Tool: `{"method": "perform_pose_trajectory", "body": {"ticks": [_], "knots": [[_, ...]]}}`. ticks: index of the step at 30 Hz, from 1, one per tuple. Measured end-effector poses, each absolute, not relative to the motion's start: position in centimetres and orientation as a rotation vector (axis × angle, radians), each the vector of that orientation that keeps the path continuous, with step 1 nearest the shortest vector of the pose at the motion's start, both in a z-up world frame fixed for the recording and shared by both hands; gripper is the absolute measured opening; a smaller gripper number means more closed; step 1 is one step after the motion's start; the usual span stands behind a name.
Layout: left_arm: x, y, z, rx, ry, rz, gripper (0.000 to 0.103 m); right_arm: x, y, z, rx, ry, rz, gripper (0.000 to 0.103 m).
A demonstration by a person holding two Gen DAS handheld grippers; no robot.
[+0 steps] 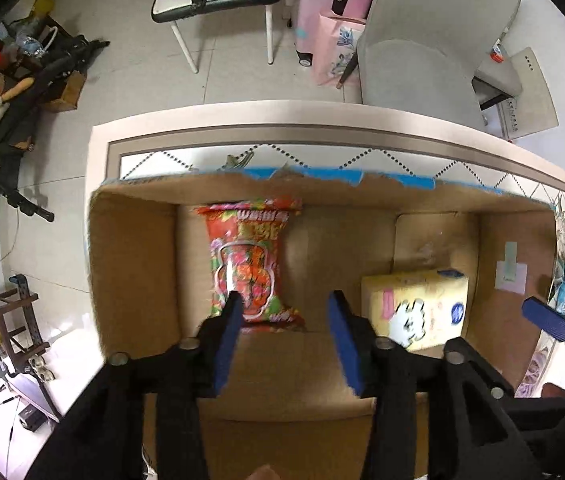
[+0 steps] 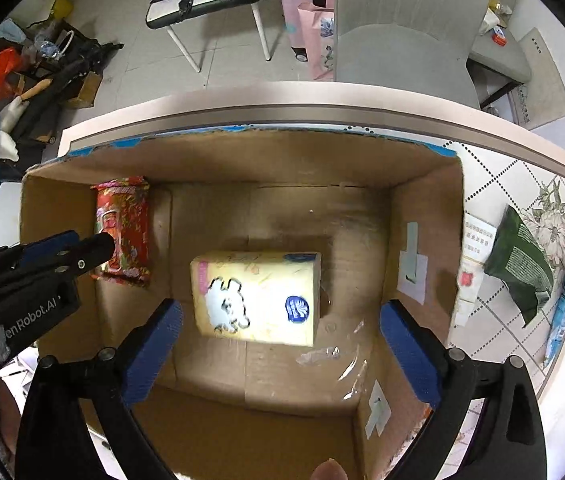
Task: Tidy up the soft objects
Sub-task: 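Carry both items into the box and open both tools to release them, then grasp the orange snack bag with the left tool while the right tool grasps the lavender cloth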
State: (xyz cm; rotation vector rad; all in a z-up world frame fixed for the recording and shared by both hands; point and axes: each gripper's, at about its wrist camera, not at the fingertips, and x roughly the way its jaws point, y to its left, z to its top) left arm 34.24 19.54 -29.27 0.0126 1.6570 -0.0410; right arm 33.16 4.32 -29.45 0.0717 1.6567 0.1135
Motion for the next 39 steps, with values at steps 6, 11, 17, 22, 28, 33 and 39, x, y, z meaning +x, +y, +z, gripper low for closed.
{"method": "perform_pose_trajectory", "body": {"ticks": [6, 11, 17, 22, 28, 33, 39], "knots": [[31.1, 20.3, -27.4, -0.011, 1.607, -0.048, 0.081, 30.2, 4.6, -27.6, 0.035, 1.631, 0.112, 0.103], [27.6, 20.3, -25.2, 0.042, 1.532, -0.043, 0.092, 26.8, 4.7, -25.8, -0.001, 1.6, 0.119, 0.103], [23.9, 20.1, -22.5, 0.049, 1.467, -0.058, 0.102, 22.9, 4.7, -22.9, 0.021, 1.542, 0.145, 0.103], [21.2, 20.2, -19.7, 0.018, 1.423, -0.056, 0.102, 19.6, 4.3, -19.9, 0.064, 1.488, 0.177, 0.103], [17.9, 17.4, -14.5, 0.05, 1.301, -0.07, 0.102, 15.9, 0.4, -16.4, 0.183, 1.399, 0.198, 0.103], [15.4, 11.5, -11.9, 0.049, 1.272, -0.149, 0.102, 12.5, -7.2, -14.5, 0.22, 1.333, 0.094, 0.103], [13.9, -0.9, -16.7, 0.289, 1.335, -0.32, 0.102, 8.7, -20.4, -17.7, 0.288, 1.405, -0.129, 0.103]]}}
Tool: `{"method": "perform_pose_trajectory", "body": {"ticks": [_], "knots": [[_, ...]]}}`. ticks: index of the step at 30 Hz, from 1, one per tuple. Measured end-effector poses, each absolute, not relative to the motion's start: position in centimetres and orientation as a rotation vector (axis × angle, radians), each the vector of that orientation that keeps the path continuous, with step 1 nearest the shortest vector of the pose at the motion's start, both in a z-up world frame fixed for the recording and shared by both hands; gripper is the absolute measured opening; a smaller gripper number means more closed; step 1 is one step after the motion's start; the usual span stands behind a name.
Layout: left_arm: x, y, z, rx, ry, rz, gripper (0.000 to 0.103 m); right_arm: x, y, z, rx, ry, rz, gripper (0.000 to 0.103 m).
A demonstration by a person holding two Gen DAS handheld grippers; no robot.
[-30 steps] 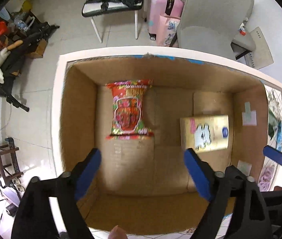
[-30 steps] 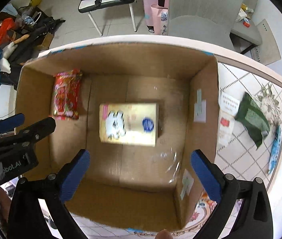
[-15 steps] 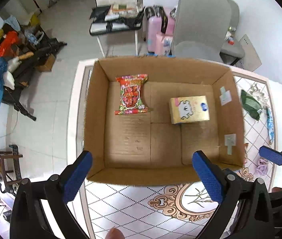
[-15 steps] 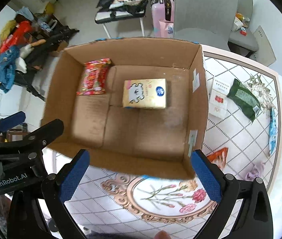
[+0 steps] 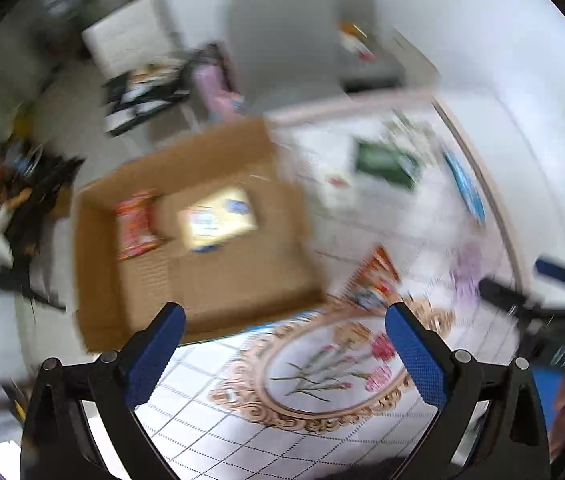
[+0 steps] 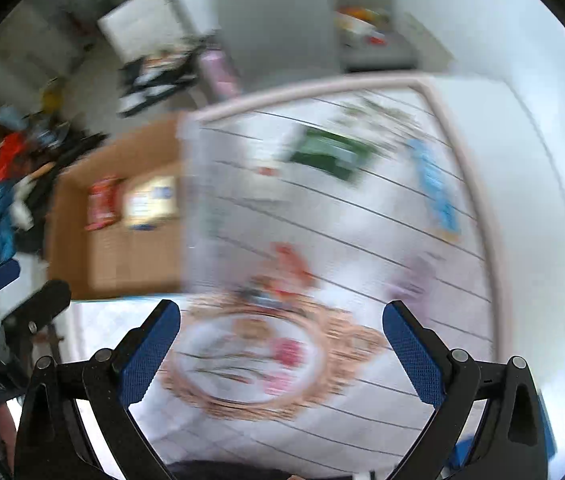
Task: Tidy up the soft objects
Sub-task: 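Grasp the orange snack bag with the left tool while the right tool grasps the lavender cloth, then carry the orange bag and lavender cloth into the box and release both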
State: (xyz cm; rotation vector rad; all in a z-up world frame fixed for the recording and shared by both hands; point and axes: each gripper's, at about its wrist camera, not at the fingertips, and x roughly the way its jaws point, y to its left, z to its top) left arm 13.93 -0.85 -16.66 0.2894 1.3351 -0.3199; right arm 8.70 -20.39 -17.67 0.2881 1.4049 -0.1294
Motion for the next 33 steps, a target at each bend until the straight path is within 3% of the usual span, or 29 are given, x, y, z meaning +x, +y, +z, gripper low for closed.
{"method": "perform_pose_trajectory", "body": {"ticks": [5, 13, 16, 19, 23, 25, 26, 27, 29, 30, 33], "knots": [[13.4, -12.2, -25.0, 0.685, 1.412, -0.432, 0.102, 7.2, -28.6, -23.4, 0.311, 1.529, -0.224, 0.103], [13.0, -19.6, -36.2, 1.055, 1.544, -0.445, 0.102, 7.2, -33.2, -30.0, 0.393, 1.634, -0.193, 0.103], [13.2, -20.2, -38.4, 1.087, 1.588, -0.428, 0.093, 8.1, -33.1, -32.0, 0.431, 1.657, -0.17, 0.103], [13.4, -19.9, -39.7, 1.103, 1.619, -0.402, 0.053, 9.0, -33.3, -34.3, 0.473, 1.684, -0.157, 0.103], [14.4, -19.1, -40.2, 1.053, 1.662, -0.367, 0.047, 9.8, -33.6, -37.3, 0.524, 1.729, -0.165, 0.102], [15.2, -18.3, -40.1, 0.988, 1.694, -0.336, 0.045, 9.9, -33.5, -38.4, 0.539, 1.755, -0.16, 0.097], [15.7, -17.7, -39.9, 0.929, 1.719, -0.325, 0.045, 10.0, -33.3, -39.0, 0.554, 1.768, -0.148, 0.088], [16.1, -17.1, -39.8, 0.888, 1.738, -0.32, 0.045, 9.9, -33.2, -39.4, 0.561, 1.78, -0.145, 0.07], [17.4, -15.7, -39.3, 0.749, 1.798, -0.305, 0.045, 9.8, -33.3, -39.4, 0.561, 1.769, -0.159, 0.057], [17.9, -14.8, -39.0, 0.647, 1.834, -0.296, 0.045, 9.7, -33.4, -39.3, 0.569, 1.765, -0.159, 0.04], [18.7, -13.1, -38.6, 0.462, 1.894, -0.289, 0.045, 9.3, -33.6, -38.8, 0.584, 1.756, -0.158, 0.036]]}}
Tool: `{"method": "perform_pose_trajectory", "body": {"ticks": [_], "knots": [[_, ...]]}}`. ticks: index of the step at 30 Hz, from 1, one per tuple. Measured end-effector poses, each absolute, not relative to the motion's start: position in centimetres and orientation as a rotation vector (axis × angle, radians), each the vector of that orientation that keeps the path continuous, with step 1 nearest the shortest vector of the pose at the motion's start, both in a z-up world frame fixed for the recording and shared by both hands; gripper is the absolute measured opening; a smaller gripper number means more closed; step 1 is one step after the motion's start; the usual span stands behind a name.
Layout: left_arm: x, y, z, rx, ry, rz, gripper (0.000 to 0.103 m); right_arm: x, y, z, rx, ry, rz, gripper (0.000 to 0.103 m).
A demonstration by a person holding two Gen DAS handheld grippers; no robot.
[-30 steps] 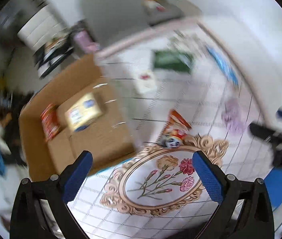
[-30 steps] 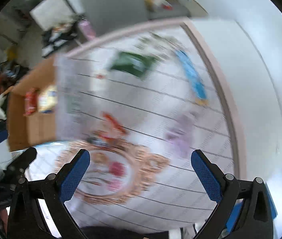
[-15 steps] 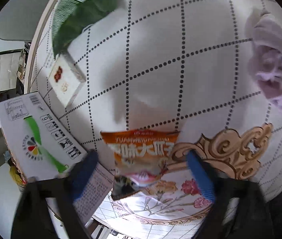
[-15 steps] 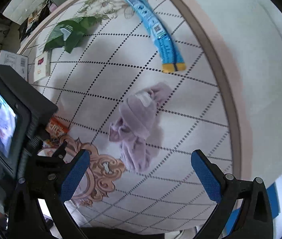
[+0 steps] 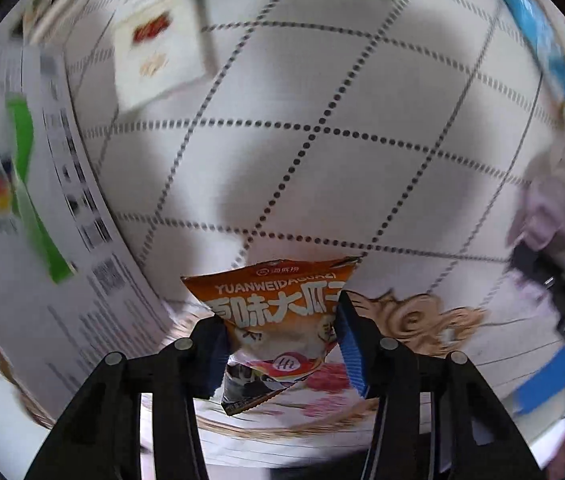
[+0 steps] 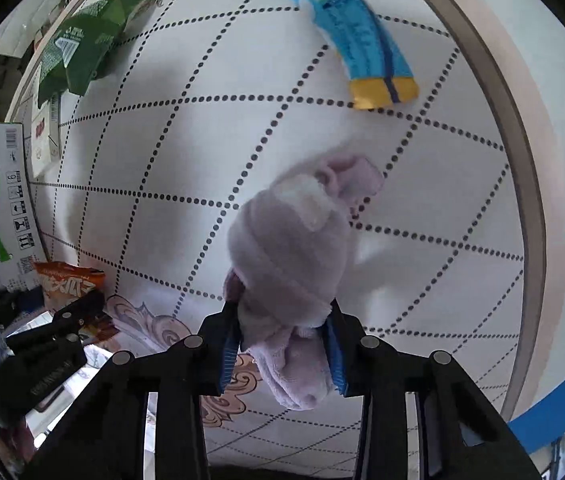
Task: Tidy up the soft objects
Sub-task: 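Carry the orange bag and lavender cloth into the box and release both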
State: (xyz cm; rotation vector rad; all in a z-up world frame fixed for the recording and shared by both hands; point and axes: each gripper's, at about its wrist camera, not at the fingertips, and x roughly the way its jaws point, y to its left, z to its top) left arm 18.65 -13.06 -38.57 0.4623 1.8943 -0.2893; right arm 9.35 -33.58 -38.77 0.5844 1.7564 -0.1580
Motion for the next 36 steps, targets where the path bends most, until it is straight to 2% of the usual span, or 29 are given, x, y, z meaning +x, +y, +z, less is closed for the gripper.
{"method": "perform_pose_trajectory", "body": {"ticks": [3, 9, 12, 19, 25, 29, 36], "knots": [[18.7, -11.6, -37.8, 0.319, 1.925, -0.296, 0.045, 8.8, -33.7, -37.8, 0.586, 1.744, -0.142, 0.035], [18.5, -9.6, -33.8, 0.184, 1.855, -0.322, 0.045, 8.1, -32.5, -33.5, 0.574, 1.683, -0.082, 0.033], [18.7, -8.7, -30.0, 0.123, 1.792, -0.367, 0.044, 8.2, -31.6, -30.4, 0.563, 1.637, -0.048, 0.033], [19.1, -6.6, -18.7, 0.008, 1.583, -0.43, 0.044, 10.7, -27.4, -19.4, 0.485, 1.471, 0.073, 0.033], [20.6, 0.3, -12.0, -0.02, 1.438, -0.379, 0.044, 14.8, -19.7, -13.0, 0.412, 1.394, 0.214, 0.033], [21.9, 5.6, -11.7, -0.018, 1.403, -0.288, 0.044, 16.8, -13.2, -12.0, 0.369, 1.396, 0.286, 0.033], [23.7, 15.9, -15.6, -0.014, 1.442, -0.118, 0.044, 19.9, -2.5, -14.5, 0.291, 1.452, 0.36, 0.033]]}}
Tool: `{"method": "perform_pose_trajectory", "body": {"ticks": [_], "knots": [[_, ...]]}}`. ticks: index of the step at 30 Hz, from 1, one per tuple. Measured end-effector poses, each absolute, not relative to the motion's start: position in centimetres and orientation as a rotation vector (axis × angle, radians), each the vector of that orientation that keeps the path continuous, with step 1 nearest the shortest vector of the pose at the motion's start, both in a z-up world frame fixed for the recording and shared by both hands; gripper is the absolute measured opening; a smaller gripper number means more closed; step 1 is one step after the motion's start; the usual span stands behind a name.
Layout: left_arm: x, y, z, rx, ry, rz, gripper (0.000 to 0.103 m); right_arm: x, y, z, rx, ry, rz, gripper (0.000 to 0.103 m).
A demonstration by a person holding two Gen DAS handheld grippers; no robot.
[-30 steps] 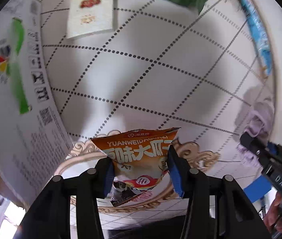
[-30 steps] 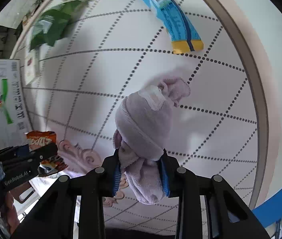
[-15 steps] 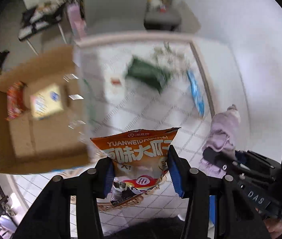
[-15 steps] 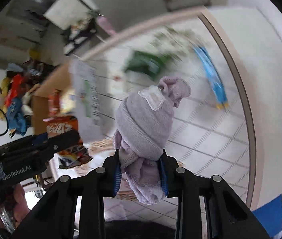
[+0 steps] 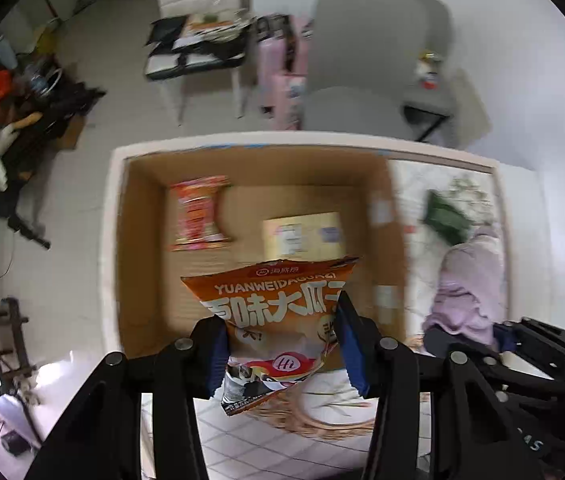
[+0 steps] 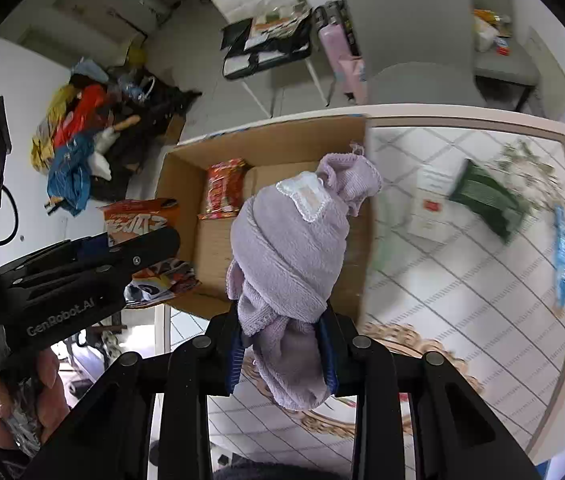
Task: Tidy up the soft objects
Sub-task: 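Carry the orange bag and lavender cloth into the box and release both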
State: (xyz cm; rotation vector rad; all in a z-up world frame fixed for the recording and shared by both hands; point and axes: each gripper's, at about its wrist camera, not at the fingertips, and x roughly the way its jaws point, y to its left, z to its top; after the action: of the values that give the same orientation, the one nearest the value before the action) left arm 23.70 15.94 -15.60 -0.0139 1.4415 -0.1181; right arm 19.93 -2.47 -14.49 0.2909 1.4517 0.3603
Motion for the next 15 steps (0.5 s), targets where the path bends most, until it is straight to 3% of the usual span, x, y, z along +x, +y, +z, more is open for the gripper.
{"method": "perform_pose_trajectory", "body": {"ticks": [8, 15], "knots": [[25.0, 22.4, -23.2, -0.059, 1.583, -0.042, 0.045, 22.7, 5.4, -22.2, 0.245, 1.576, 0.361, 0.033], [25.6, 23.3, -28.4, -0.047, 1.677, -0.051, 0.045, 23.5, 8.8, -28.1, 0.213, 1.626, 0.353, 0.033]]}}
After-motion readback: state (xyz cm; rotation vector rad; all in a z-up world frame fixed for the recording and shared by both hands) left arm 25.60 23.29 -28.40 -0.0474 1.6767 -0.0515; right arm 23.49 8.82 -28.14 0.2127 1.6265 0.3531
